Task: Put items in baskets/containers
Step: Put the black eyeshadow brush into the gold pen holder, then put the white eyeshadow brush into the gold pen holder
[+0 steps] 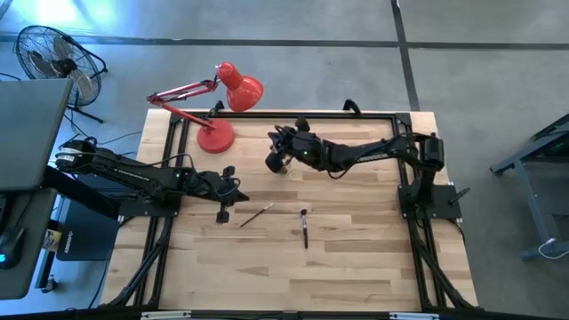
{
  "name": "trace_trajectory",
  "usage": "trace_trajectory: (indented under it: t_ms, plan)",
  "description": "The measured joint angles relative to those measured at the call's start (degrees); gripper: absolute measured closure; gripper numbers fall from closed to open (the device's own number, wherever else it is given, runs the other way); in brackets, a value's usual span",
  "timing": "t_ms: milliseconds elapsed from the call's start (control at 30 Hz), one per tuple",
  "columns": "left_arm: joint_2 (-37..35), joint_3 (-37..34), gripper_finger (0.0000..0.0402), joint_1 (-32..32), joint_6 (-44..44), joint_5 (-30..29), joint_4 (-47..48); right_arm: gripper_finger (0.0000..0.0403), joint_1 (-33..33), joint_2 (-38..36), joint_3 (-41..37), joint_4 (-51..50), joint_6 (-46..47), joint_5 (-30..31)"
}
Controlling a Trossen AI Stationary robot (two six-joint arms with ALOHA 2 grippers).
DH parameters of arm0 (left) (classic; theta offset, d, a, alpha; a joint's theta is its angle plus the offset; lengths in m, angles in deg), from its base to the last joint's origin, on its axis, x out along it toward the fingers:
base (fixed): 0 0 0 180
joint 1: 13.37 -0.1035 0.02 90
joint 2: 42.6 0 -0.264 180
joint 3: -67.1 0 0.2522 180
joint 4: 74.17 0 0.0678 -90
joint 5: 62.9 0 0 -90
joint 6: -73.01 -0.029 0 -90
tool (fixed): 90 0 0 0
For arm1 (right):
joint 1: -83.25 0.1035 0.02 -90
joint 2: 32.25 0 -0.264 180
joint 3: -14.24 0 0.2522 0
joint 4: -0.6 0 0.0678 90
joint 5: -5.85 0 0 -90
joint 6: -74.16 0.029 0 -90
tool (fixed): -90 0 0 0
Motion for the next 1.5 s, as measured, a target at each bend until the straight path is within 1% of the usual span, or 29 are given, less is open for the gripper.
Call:
trace_trajectory:
  t_ms: [133,300,400,567,667,900,1000,1100,1200,1300,1400,1500]
  plan:
    - [0.0,0.0,0.0401,0.0,0.0,0.0,0.0,0.0403,0.1,0.9,0.0,-1.5,1.2,0.0]
    - [0.0,0.0,0.0401,0.0,0.0,0.0,0.0,0.0403,0.2,0.9,0.0,-8.5,3.3,1.1]
    - [0.0,0.0,0.0401,0.0,0.0,0.0,0.0,0.0403,0.2,0.9,0.0,-11.1,4.3,-0.5]
    - [0.0,0.0,0.0401,0.0,0.0,0.0,0.0,0.0396,0.2,0.9,0.0,-13.1,5.8,-1.0]
    - [0.0,0.0,0.0401,0.0,0.0,0.0,0.0,0.0376,0.2,0.9,0.0,-15.3,5.8,-1.2]
    - [0.0,0.0,0.0401,0.0,0.1,0.0,0.0,0.0302,0.2,-0.3,0.0,-19.8,6.8,-1.1]
    - [0.0,0.0,0.0401,0.0,0.1,0.0,0.0,0.0281,0.5,-3.1,0.0,-22.3,6.8,-0.8]
    - [0.0,0.0,0.0401,0.0,0.1,0.0,0.0,0.0274,1.4,-7.1,0.0,-26.9,7.9,-0.6]
    - [0.0,0.0,0.0401,0.0,0.1,0.0,-0.1,0.0279,3.2,-11.7,0.0,-33.0,11.8,0.0]
    - [0.0,0.0,0.0401,0.0,0.1,0.0,-0.1,0.0298,6.1,-15.6,0.1,-41.6,16.6,1.4]
    - [0.0,0.0,0.0401,0.0,0.1,0.0,-0.2,0.0334,10.1,-18.2,0.1,-52.5,25.2,2.6]
    - [0.0,0.0,0.0401,0.0,0.1,0.0,-0.5,0.0381,14.7,-19.0,0.1,-62.8,33.7,3.5]
